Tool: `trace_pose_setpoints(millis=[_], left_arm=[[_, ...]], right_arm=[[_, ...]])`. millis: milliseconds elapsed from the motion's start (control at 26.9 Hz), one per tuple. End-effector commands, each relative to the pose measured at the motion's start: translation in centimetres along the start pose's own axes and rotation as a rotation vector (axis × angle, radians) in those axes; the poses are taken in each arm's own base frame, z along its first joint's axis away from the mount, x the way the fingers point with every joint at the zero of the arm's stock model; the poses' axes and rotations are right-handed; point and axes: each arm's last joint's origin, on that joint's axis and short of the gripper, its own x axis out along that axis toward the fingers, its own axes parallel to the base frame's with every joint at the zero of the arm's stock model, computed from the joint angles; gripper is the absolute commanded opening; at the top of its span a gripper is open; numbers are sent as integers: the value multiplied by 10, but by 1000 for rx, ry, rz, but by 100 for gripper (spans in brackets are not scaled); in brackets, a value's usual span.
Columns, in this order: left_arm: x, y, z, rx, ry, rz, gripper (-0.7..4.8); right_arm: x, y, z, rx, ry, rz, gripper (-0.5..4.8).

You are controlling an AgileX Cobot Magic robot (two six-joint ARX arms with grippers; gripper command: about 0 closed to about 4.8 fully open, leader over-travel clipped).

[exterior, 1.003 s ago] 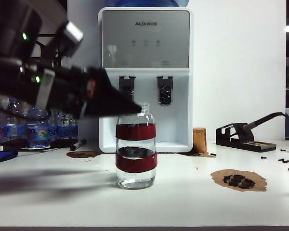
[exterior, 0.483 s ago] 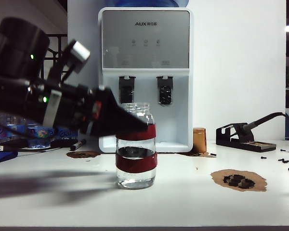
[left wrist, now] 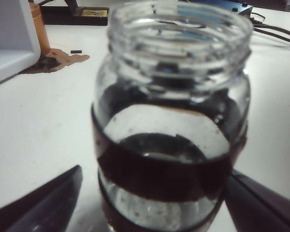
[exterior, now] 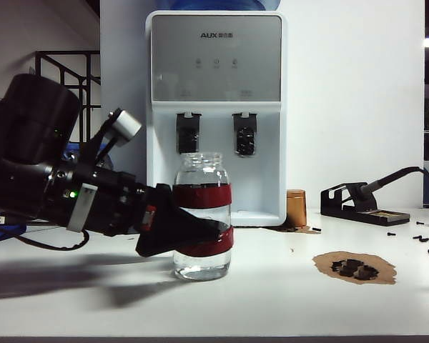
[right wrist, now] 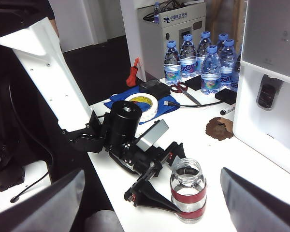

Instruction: Pick up the water bottle with two loops of red belts, then reach the front water dispenser and gently press the gray-black baffle horizontally to get a little water.

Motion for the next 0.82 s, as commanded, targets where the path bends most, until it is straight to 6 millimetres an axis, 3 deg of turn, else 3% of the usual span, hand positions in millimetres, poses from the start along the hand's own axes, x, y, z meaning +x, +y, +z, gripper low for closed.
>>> trace_pose_setpoints(millis=[37, 74, 186, 409, 483, 817], left_arm=[[1, 2, 1, 27, -14, 60, 143], [1, 2, 2, 32, -16, 85, 51], [1, 5, 5, 50, -30, 192, -8], [2, 12, 15, 77, -76, 344, -5], [10, 23, 31, 89, -106, 415, -5], [33, 54, 65, -17, -40, 574, -5]], right_arm=[[0, 0, 1, -8, -7, 6, 479], [0, 0, 1, -8, -7, 5, 479], [0, 0, 1, -8, -7, 6, 479], [2, -2, 1, -5, 0, 5, 479], [5, -4, 1, -12, 6, 4, 479], [7, -8, 6, -55, -34, -3, 479]])
